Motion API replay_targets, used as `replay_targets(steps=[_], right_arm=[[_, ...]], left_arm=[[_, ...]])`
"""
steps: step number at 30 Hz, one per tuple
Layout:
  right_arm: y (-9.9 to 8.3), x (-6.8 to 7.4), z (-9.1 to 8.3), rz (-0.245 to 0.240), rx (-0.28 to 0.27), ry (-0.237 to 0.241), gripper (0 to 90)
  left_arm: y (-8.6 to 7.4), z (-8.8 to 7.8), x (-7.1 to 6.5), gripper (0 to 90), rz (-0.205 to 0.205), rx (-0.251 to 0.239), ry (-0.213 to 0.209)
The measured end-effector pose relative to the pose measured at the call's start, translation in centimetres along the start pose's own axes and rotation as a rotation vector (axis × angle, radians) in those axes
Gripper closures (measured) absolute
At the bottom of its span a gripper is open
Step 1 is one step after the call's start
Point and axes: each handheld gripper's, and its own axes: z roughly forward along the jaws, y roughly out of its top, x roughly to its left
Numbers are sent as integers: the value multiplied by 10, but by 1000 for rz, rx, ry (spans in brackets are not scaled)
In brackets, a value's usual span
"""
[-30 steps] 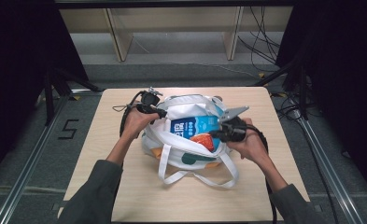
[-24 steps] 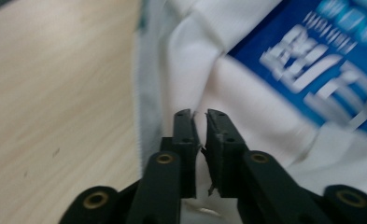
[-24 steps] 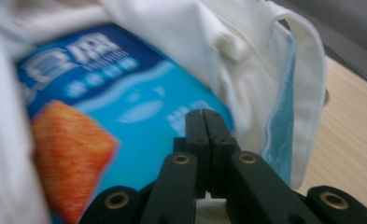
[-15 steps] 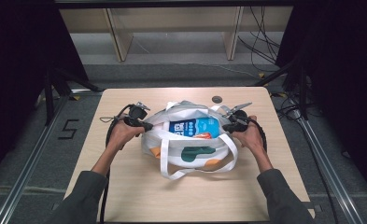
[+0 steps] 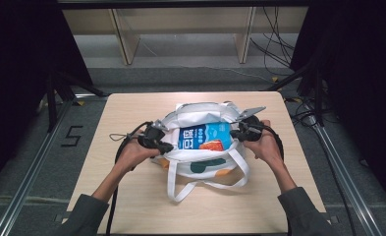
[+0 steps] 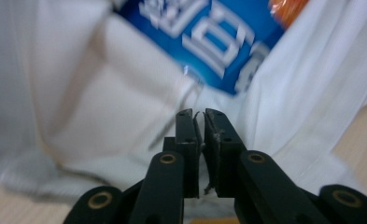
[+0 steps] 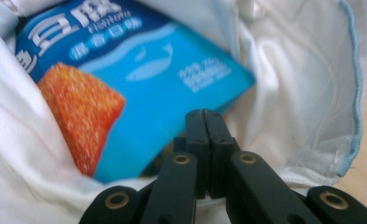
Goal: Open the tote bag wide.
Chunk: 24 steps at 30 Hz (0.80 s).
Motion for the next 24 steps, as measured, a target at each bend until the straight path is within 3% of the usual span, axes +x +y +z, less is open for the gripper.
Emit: replay_targets(steps=[1, 2, 6, 10, 11, 15, 17, 18, 21, 24], right_arm=[[-3, 0, 2, 6, -6, 7, 900], [-5, 1, 1, 34, 22, 1, 900], [-10, 1, 4, 43, 28, -2, 900], [-7, 4, -7, 33, -22, 3, 900], [-6, 5, -10, 17, -41, 2, 900], [-7, 20, -20, -32, -77, 69, 900], [-13, 32, -25, -64, -75, 94, 900], [-17, 37, -27, -71, -57, 110, 900], [-31, 45, -22, -82, -12, 100, 900], [-41, 48, -15, -60, 6, 114, 900]], left_arm=[[-5, 4, -4, 850, 10, 5, 14], [-6, 3, -4, 855, 22, -4, 19], [-3, -1, -3, 851, 8, -7, 17], [-2, -16, -2, 816, -63, -132, 16], [-3, -20, -3, 817, -73, -170, 3], [-11, -29, -12, 787, -92, -230, -68], [-15, -28, -18, 776, -34, -200, -40], [-17, -25, -19, 775, -33, -191, -48], [-25, -14, -19, 807, -69, -184, -58], [-28, -11, -23, 816, -54, -179, -33]])
